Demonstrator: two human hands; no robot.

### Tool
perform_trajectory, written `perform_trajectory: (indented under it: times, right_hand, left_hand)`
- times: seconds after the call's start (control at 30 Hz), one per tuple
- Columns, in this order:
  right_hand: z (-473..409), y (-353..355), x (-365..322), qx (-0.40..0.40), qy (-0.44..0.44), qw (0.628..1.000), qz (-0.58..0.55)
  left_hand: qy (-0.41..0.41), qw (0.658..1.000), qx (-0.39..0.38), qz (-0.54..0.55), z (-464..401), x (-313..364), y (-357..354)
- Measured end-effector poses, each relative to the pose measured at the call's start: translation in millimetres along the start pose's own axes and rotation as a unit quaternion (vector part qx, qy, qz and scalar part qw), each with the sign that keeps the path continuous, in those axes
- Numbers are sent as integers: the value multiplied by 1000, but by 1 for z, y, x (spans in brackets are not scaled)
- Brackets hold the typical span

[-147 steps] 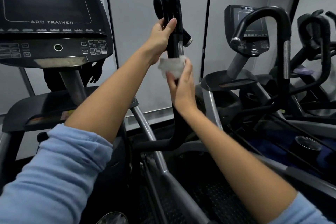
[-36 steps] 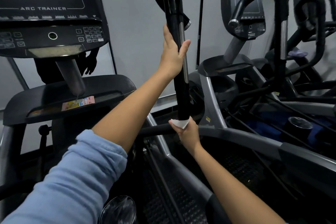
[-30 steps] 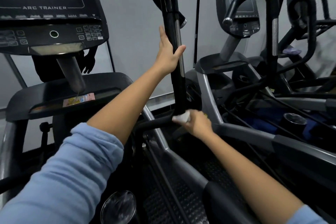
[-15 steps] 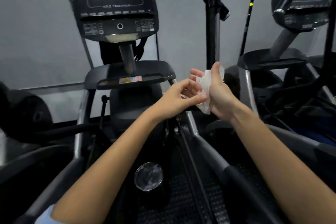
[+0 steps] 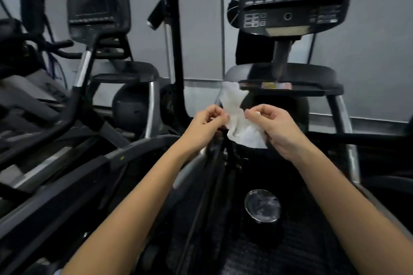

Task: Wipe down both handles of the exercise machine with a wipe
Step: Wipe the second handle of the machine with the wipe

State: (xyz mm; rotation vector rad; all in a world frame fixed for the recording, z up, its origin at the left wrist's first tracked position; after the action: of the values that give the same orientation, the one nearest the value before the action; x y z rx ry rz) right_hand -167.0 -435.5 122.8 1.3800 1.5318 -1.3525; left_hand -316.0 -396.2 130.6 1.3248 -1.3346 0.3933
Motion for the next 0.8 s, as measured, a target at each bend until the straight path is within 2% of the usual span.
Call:
perform_trajectory:
  times: [0.13, 0.23, 0.3, 0.43, 0.57, 0.67, 0.8]
  right_hand:
    - [-15, -50, 36, 16, -31, 993, -111]
    - [-23, -87, 61, -11, -60, 995, -74]
    - [-26, -110, 75, -36, -74, 996, -30]
    - [-24, -137, 92, -53, -98, 994, -17]
    - [-23, -128, 102, 24, -100, 994, -24]
    - [-24, -119, 113, 64, -130, 985, -94]
    - [-30, -110, 104, 48, -97, 979, -173]
  left_hand:
    - [116, 984, 51, 128, 20, -40, 66]
    - [157, 977, 47, 134, 27, -64, 98]
    - [150, 983, 16, 108, 25, -76, 106]
    - [125, 982, -37, 135, 18, -92, 105]
    - [87, 978, -121, 147, 20, -95, 87]
    - [55, 984, -127, 116, 20, -106, 81]
    - [49, 982, -169, 73, 16, -118, 77]
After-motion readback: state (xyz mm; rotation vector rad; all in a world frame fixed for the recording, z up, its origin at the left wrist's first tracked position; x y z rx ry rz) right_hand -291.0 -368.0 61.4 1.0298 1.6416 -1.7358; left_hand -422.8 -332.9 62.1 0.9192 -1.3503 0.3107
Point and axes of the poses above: each hand's wrist, its own z-axis away from the middle knuckle, its own y-axis out of the back of the hand, x = y × z, the point moved 7 cm from there along -z, towards the middle knuckle, and after that the axes turned 14 degrees about -z, right-handed, at the moved point
